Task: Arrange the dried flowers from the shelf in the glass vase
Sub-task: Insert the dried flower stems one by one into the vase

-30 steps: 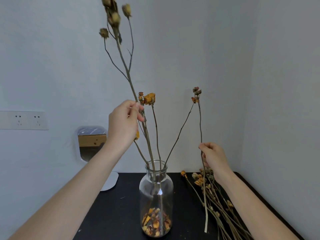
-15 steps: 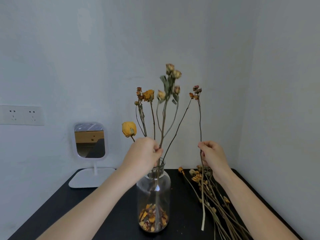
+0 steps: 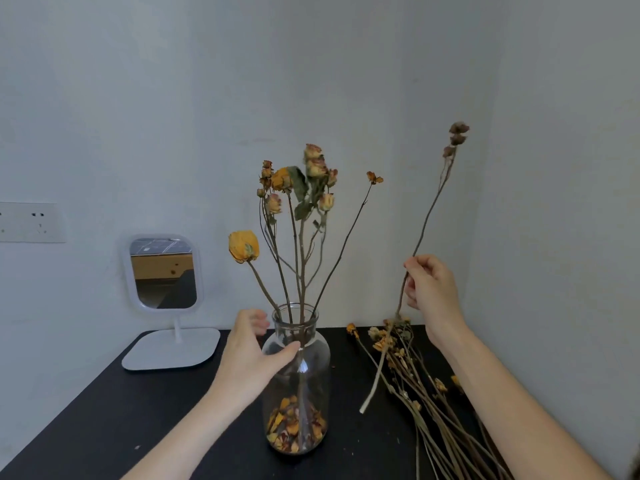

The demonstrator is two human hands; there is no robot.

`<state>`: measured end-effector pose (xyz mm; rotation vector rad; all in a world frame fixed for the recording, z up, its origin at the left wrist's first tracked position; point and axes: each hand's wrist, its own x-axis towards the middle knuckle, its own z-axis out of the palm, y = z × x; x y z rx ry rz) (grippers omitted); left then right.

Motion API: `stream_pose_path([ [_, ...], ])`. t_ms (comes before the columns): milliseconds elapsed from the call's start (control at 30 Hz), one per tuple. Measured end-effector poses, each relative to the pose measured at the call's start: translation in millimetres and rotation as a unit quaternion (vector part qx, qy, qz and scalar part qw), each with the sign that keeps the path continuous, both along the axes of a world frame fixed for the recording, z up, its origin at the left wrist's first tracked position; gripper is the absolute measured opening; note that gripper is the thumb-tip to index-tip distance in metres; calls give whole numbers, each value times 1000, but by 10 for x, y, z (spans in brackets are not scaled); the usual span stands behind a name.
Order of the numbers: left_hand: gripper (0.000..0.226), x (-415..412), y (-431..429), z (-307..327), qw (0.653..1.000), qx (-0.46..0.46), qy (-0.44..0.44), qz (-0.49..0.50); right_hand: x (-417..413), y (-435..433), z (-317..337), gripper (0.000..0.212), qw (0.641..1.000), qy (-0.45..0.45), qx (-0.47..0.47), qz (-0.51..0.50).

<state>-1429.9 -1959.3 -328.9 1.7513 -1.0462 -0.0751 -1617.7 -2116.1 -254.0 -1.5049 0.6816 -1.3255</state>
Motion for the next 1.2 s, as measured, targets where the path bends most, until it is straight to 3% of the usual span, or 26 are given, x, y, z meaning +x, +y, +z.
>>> stream_pose_path([
  [100,47,117,-157,106,980,67,105,-152,3,-2,39,17,1000,-30,0,9],
  [167,45,176,-234,126,970,63,142,-187,4,-4,38,18,999,-42,-8,16],
  [367,47,111,-312,66,984,19,124,-125,26,-32,59,18,997,-62,-35,18],
  [467,49,-10,-377,62,997,-3,52,-52,61,-34,81,18,996,-76,-48,21],
  [600,73,-115,-429,68,994,59,-49,75,101,-24,106,20,993,-95,-64,19],
  [733,43,-40,-365,43,989,38,89,-115,115,-18,138,21,990,-118,-76,4],
  [800,40,41,-325,26,979,52,122,-153,114,-20,161,22,988,-133,-82,-7],
  [967,42,132,-308,13,980,47,132,-144,111,-26,216,22,981,-172,-87,-24],
  [1200,54,81,-378,10,993,32,73,-92,113,-13,284,22,975,-195,-102,-28],
])
